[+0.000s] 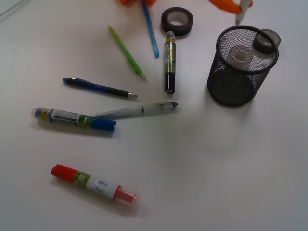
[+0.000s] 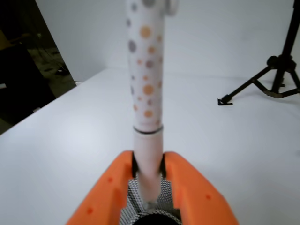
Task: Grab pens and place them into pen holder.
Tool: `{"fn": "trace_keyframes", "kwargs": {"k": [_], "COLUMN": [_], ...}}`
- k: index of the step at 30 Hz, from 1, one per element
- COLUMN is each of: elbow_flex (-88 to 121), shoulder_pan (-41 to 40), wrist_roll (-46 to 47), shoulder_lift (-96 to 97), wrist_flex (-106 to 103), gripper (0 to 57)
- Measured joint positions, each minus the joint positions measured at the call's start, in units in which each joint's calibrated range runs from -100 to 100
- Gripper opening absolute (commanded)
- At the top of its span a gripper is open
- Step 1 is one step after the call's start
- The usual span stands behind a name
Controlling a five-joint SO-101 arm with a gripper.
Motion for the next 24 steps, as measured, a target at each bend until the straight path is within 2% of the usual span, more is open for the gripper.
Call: {"fn": "trace_keyframes", "kwargs": {"k": [10,12,18,21,24], "elbow_flex": [1.4,1.4,1.4,1.3,1.3], "shoulder_pan": [-4.4,-4.5,-5.5,-4.7,-5.1], "wrist_roll": [-3.1,-3.3,-3.3,-3.3,-2.8], "shoulder_lift": [24.0,28.0,35.9,36.1,36.2], "wrist_flex": [-32.0,-35.9,-42.0,-42.2,-42.2], "gripper": [1.1,4.7,20.6,23.5,23.8]}}
